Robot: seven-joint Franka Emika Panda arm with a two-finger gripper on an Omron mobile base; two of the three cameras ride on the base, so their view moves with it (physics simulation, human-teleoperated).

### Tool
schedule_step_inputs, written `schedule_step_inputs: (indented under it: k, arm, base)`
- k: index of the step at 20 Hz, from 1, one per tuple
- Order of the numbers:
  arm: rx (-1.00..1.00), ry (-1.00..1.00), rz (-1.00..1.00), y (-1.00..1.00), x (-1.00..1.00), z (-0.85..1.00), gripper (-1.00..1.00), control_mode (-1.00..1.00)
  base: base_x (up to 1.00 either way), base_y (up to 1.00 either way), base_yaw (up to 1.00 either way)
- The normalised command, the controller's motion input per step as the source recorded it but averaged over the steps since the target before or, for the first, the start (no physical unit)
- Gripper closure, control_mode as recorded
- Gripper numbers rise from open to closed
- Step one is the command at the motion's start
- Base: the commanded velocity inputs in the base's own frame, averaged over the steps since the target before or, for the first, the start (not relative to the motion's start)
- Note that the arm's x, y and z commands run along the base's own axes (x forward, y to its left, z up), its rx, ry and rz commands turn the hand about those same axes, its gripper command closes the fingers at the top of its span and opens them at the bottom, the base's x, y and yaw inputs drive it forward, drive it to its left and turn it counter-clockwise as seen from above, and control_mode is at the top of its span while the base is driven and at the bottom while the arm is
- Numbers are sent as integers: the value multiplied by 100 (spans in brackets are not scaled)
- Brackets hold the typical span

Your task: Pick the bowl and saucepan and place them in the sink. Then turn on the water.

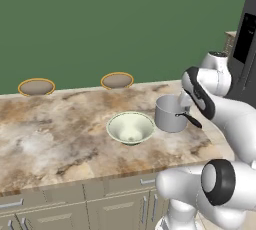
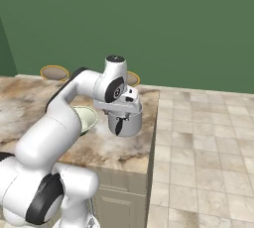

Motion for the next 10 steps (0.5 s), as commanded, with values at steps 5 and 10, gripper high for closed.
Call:
schedule_step_inputs:
  k: [5,10]
  arm:
    - [0,5,0,-8,15,-29,-100,-100]
    - [0,5,0,-9,12,-24,-100,-100]
  base:
    - [0,0,0]
    - [0,0,0]
